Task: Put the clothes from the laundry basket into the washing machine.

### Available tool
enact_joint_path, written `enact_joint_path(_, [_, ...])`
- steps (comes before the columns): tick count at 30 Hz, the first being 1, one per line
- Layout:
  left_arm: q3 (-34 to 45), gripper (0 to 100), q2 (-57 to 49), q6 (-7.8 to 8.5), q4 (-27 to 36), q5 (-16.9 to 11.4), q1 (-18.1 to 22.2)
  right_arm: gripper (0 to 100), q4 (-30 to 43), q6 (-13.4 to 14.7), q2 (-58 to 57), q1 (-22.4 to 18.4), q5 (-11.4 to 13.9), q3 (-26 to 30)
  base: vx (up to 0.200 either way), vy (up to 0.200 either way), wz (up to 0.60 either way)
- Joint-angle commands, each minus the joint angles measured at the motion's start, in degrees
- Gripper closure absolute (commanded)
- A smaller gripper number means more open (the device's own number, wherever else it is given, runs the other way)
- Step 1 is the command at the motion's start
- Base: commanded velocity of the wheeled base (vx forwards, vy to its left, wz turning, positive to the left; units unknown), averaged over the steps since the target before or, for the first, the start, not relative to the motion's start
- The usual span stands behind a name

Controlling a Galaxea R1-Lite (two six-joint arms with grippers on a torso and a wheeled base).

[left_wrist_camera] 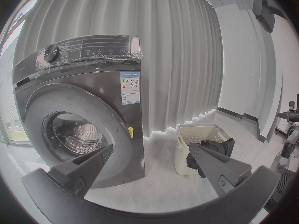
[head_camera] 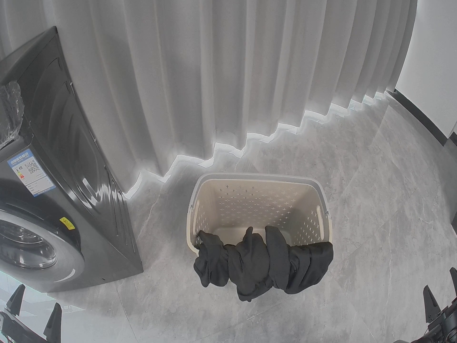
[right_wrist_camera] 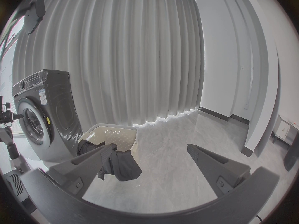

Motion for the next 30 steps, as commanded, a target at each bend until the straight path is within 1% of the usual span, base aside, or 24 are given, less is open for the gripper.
enact_joint_path(1, [1.01, 0, -0.84, 0.07, 0.07, 0.00, 0.02, 0, -0.02, 0.03, -0.46, 0.02, 0.02, 1.01, 0.000, 0.000, 0.00])
enact_joint_path(5, [1.01, 0, -0.84, -0.02, -0.01, 0.00, 0.02, 0, -0.02, 0.03, -0.46, 0.02, 0.02, 1.01, 0.000, 0.000, 0.00])
enact_joint_path(11, [1.01, 0, -0.84, -0.02, -0.01, 0.00, 0.02, 0, -0.02, 0.03, -0.46, 0.02, 0.02, 1.01, -0.200, 0.000, 0.00])
enact_joint_path(21, [1.01, 0, -0.84, 0.15, 0.07, 0.00, 0.02, 0, -0.11, 0.12, -0.37, -0.15, -0.16, 1.01, 0.000, 0.000, 0.00])
enact_joint_path(27, [1.01, 0, -0.84, 0.07, -0.01, 0.00, 0.02, 0, -0.11, 0.12, -0.37, -0.06, -0.25, 1.01, 0.000, 0.000, 0.60])
enact_joint_path(30, [1.01, 0, -0.84, 0.07, 0.07, 0.00, 0.02, 0, -0.11, 0.21, -0.37, -0.06, -0.16, 1.01, 0.000, 0.000, 0.00])
